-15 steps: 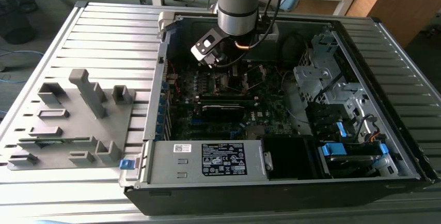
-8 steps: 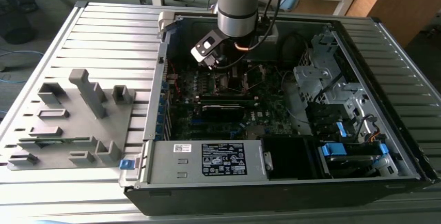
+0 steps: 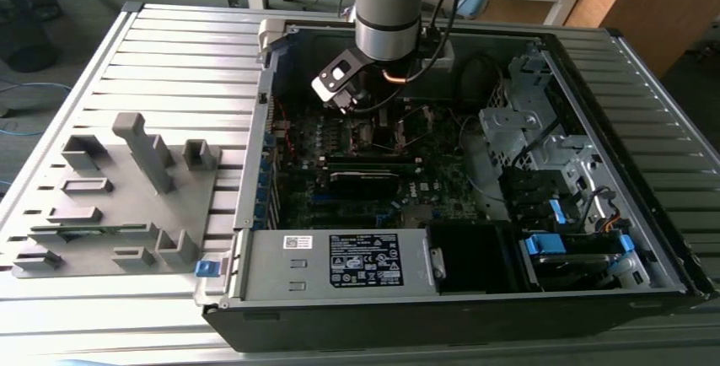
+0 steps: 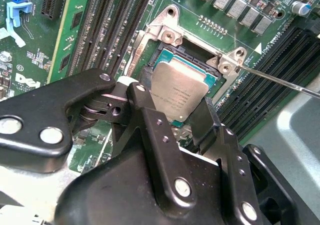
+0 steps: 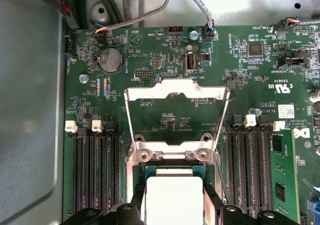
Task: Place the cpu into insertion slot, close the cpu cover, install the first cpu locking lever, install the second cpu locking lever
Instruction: 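Place the cpu into insertion slot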
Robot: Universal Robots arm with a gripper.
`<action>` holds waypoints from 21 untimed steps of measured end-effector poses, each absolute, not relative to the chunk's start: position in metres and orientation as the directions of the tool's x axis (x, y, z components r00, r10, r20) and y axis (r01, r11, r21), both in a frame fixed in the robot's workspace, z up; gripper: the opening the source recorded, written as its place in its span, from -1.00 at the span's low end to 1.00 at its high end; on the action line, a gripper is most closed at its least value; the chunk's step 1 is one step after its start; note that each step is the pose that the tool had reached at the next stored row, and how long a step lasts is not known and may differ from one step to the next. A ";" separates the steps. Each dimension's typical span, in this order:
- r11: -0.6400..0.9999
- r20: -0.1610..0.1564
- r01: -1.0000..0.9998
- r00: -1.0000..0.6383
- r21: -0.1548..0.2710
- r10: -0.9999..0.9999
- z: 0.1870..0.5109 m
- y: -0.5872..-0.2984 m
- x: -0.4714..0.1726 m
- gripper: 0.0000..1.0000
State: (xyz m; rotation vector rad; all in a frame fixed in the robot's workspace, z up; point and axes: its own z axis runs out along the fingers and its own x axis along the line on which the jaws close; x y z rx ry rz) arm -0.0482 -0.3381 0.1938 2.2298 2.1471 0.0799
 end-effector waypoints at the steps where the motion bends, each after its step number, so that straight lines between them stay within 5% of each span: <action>1: -0.038 0.006 0.997 0.038 0.068 0.999 0.194 -0.338 -0.048 0.08; 21: -0.038 0.006 0.997 0.038 0.068 0.999 0.192 -0.338 -0.048 0.08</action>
